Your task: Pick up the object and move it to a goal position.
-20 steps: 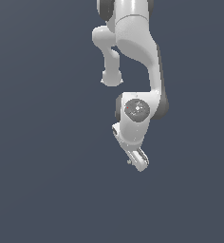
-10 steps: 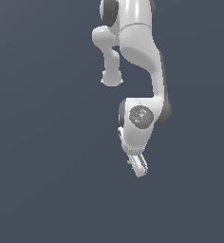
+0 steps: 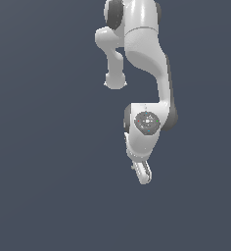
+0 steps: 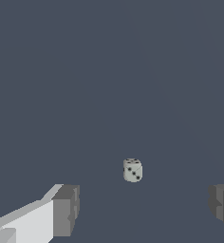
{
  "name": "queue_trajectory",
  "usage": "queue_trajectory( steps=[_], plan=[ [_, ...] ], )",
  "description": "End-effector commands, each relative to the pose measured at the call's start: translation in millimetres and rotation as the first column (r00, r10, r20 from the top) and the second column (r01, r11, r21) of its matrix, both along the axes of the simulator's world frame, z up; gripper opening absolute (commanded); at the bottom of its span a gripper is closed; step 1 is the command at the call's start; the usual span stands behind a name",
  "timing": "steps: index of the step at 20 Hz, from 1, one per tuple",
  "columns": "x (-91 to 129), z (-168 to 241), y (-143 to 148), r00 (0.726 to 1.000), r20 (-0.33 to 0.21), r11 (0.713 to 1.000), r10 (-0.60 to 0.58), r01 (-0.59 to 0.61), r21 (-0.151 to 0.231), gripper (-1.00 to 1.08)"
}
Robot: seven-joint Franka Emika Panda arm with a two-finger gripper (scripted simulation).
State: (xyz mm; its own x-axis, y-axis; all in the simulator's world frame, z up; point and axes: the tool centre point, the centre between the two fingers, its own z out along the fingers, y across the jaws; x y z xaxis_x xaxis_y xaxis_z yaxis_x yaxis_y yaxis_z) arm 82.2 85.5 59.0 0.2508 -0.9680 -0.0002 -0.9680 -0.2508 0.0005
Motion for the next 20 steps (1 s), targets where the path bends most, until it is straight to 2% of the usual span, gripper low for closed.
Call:
queue_trajectory(
  steps=[1,12,18,19,20],
  plan=[
    [0.1,-0.3,-0.1,1.000,0.000,1.000,0.000,0.000,0.000,1.00],
    [-1.1,-44.2,-0.5,1.000,0.000,1.000,-0.005,0.005,0.000,1.00],
    [0.3,-50.2,-0.1,1.000,0.000,1.000,-0.005,0.005,0.000,1.00],
    [0.3,-50.2,-0.1,1.000,0.000,1.000,-0.005,0.005,0.000,-1.00],
    [0.3,-50.2,-0.1,1.000,0.000,1.000,-0.005,0.005,0.000,-1.00]
  ],
)
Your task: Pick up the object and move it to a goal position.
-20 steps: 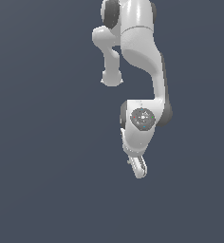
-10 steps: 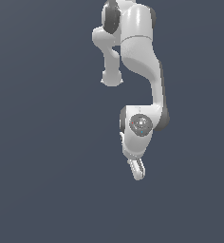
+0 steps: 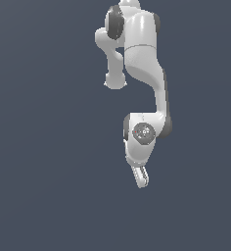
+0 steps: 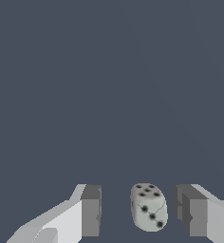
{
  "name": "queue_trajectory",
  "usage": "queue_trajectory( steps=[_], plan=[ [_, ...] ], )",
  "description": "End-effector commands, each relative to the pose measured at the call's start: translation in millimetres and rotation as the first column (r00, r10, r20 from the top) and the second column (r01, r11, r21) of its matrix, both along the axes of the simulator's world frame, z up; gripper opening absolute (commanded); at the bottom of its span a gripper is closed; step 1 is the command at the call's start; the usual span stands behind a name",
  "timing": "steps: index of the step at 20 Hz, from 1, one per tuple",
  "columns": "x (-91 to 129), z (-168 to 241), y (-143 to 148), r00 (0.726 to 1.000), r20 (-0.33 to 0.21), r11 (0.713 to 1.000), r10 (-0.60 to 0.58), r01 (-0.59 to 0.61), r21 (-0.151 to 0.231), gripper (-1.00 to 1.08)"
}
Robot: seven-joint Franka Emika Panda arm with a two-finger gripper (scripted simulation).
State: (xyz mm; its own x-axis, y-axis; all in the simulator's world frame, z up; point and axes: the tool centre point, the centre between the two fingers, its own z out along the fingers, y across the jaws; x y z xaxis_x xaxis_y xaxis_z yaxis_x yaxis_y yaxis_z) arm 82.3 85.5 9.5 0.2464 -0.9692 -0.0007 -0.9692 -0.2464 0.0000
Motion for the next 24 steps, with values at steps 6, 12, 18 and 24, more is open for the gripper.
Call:
queue_trajectory(
  steps=[6,12,18,24],
  plan=[
    [0.2,-0.7,-0.1,1.000,0.000,1.000,0.000,0.000,0.000,-1.00],
    [-0.2,1.1,-2.6,1.000,0.001,1.000,-0.001,0.001,-0.001,-1.00],
    [-5.2,10.6,-22.3,1.000,0.001,1.000,-0.001,0.001,-0.001,-1.00],
    [-16.7,32.5,-68.4,1.000,0.000,1.000,-0.001,0.001,0.000,-1.00]
  ],
)
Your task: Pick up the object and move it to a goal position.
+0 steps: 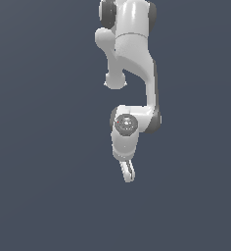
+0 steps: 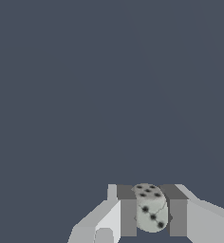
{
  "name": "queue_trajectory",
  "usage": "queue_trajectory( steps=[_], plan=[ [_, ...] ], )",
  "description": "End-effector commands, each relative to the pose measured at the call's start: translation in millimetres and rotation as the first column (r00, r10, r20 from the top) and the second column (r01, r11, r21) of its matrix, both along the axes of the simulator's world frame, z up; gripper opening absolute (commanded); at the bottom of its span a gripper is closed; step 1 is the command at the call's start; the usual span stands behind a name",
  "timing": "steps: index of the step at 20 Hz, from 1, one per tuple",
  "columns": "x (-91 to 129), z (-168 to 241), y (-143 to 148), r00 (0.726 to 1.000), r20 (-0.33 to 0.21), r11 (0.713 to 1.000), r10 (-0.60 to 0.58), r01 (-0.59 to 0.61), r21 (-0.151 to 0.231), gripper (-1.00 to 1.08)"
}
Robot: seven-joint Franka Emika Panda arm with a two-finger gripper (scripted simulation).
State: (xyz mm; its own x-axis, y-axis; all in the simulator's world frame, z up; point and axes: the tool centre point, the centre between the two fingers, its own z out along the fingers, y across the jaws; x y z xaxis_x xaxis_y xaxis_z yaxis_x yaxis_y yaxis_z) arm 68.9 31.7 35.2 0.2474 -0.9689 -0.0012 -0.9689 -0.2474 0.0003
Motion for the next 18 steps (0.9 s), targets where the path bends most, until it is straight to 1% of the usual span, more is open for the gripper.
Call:
queue_trajectory(
  steps=[1,15,18],
  plan=[
    [-5.8,11.9,-25.2,1.000,0.001,1.000,-0.002,0.002,0.000,-1.00],
    [-40.8,85.6,-178.6,1.000,0.001,1.000,-0.002,0.002,0.001,-1.00],
    [-46.1,99.1,-206.3,1.000,0.001,1.000,-0.002,0.002,0.000,-1.00]
  ],
)
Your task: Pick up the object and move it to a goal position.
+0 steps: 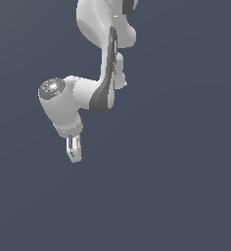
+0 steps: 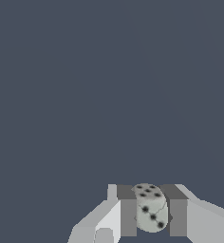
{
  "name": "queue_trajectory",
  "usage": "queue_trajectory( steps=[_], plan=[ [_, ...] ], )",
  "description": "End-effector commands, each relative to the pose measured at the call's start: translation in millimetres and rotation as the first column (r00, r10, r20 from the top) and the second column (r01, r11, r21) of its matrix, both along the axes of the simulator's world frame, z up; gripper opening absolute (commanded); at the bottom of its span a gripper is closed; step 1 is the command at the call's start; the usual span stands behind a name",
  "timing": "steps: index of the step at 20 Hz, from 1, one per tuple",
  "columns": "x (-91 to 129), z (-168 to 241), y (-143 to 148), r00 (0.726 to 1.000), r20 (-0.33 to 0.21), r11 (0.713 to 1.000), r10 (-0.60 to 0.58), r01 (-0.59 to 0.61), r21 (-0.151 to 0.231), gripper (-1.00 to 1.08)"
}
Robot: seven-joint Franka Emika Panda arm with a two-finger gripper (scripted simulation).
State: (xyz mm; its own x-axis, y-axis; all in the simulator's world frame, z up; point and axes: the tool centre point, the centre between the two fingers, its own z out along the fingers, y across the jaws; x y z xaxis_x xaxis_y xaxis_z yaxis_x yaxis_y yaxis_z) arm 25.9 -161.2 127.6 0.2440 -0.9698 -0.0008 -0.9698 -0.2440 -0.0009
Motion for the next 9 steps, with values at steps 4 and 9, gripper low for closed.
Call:
queue_trajectory(
  steps=[4,9],
  plan=[
    [-7.2,18.8,-38.6,1.000,-0.001,1.000,0.002,-0.002,0.000,-1.00],
    [-8.6,24.3,-49.9,1.000,-0.001,1.000,0.002,-0.002,-0.001,-1.00]
  ],
)
